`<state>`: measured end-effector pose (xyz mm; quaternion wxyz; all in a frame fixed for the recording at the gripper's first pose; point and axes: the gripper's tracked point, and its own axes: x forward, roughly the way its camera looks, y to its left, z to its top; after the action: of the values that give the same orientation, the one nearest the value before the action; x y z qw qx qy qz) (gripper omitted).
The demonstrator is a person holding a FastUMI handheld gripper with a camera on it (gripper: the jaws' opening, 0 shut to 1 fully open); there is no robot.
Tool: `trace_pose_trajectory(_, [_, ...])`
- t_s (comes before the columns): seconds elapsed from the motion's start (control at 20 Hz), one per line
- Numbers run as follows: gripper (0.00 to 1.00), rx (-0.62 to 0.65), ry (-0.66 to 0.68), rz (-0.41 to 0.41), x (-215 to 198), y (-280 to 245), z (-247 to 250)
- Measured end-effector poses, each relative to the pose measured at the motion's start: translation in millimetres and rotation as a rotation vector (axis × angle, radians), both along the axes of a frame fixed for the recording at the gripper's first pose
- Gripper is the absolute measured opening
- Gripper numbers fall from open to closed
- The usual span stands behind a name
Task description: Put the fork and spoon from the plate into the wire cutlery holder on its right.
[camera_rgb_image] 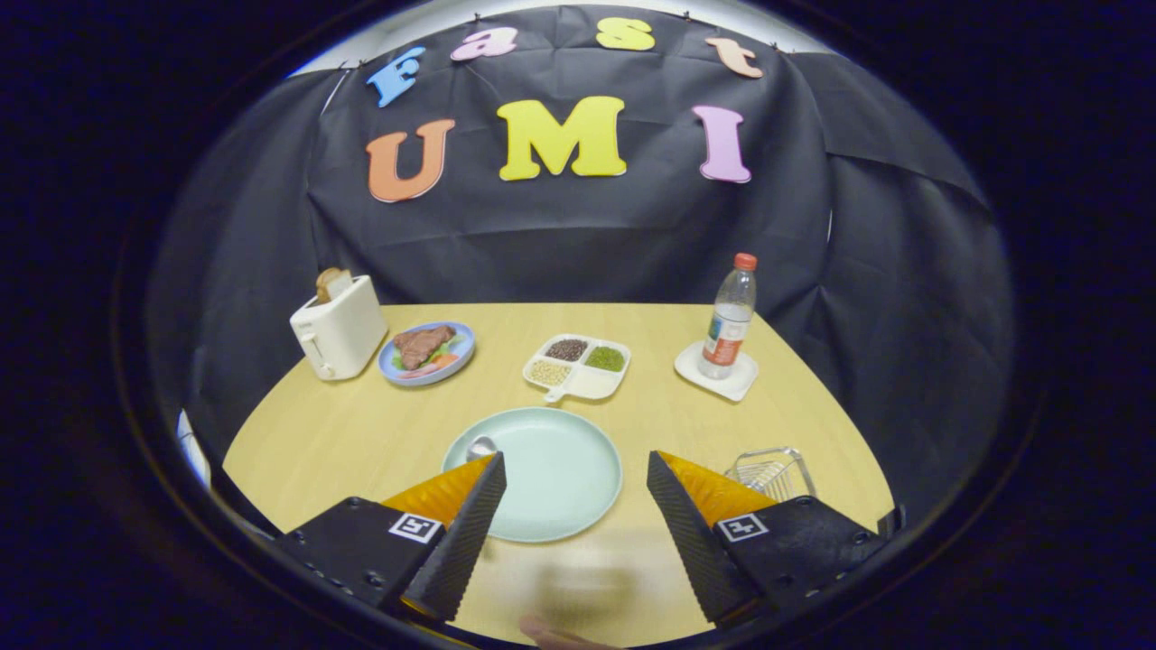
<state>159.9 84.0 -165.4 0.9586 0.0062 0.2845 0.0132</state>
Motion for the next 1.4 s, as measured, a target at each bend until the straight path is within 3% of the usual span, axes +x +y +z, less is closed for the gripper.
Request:
trace_pose_trajectory(0.5, [0.95, -0.018, 0.155, 0.074, 29, 70, -65])
trace_pose_trajectory(0.8, [0.95, -0.028, 0.252, 0.061, 42, 85, -104])
trace_pose_trajectory(0.9, [0.92, -0.028, 0.308, 0.045, 42, 85, -119])
trace_pose_trajectory(1.25, [0.55, 0.074, 0.459, 0.011, 41, 93, -143])
trace_pose_trajectory(1.4, [0.55, 0.062, 0.491, 0.035, 42, 97, -149])
